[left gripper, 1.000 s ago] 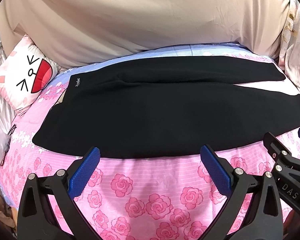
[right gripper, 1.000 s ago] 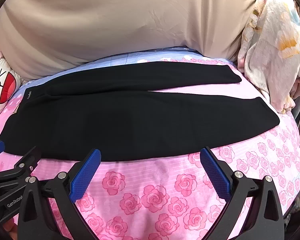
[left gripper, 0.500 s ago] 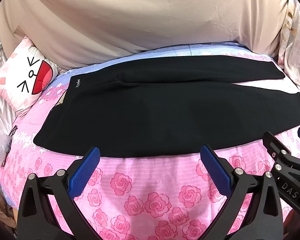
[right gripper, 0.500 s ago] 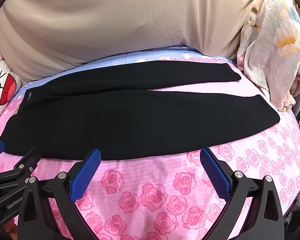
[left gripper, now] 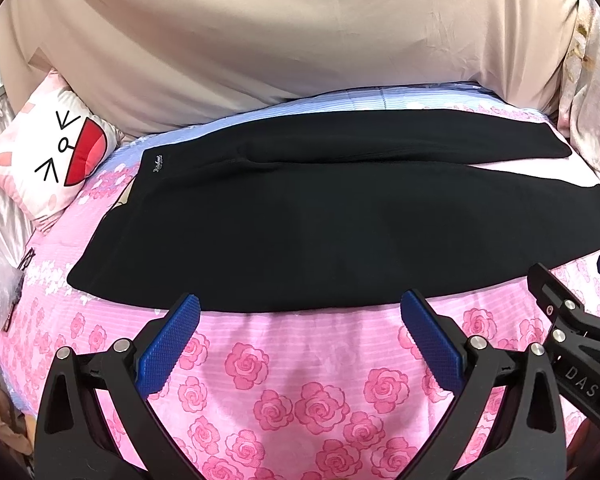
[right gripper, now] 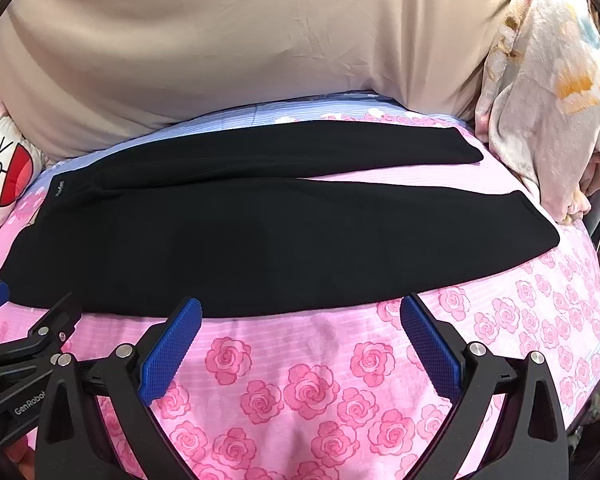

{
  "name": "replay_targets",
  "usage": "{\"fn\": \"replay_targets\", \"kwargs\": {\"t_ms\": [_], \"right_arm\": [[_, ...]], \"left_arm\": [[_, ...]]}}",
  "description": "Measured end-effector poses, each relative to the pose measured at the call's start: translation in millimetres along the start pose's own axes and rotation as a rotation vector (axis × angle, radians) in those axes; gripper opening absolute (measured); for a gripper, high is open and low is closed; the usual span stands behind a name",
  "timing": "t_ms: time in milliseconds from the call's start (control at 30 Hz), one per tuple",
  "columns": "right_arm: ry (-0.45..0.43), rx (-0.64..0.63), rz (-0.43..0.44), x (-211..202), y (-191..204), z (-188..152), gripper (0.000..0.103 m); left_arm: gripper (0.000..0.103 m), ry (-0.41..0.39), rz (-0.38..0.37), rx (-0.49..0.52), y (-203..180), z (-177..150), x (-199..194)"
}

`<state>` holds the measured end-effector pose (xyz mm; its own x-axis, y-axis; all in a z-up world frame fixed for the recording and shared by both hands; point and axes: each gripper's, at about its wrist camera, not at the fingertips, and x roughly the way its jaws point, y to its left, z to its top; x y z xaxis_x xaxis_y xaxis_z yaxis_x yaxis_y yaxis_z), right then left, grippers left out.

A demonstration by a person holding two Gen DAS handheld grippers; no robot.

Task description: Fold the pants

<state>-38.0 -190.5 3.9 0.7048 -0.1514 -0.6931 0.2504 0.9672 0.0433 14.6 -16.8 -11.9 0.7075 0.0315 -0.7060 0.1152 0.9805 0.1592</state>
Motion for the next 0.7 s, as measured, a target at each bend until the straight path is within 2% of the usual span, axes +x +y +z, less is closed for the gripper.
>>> {"fn": "replay_targets", "kwargs": {"t_ms": [700], "right_arm": [[0.056, 0.016, -0.001, 18, 3, 16, 0.098]], "left_arm": [[0.098, 0.013, -0.008, -0.014, 5, 13, 16]]}}
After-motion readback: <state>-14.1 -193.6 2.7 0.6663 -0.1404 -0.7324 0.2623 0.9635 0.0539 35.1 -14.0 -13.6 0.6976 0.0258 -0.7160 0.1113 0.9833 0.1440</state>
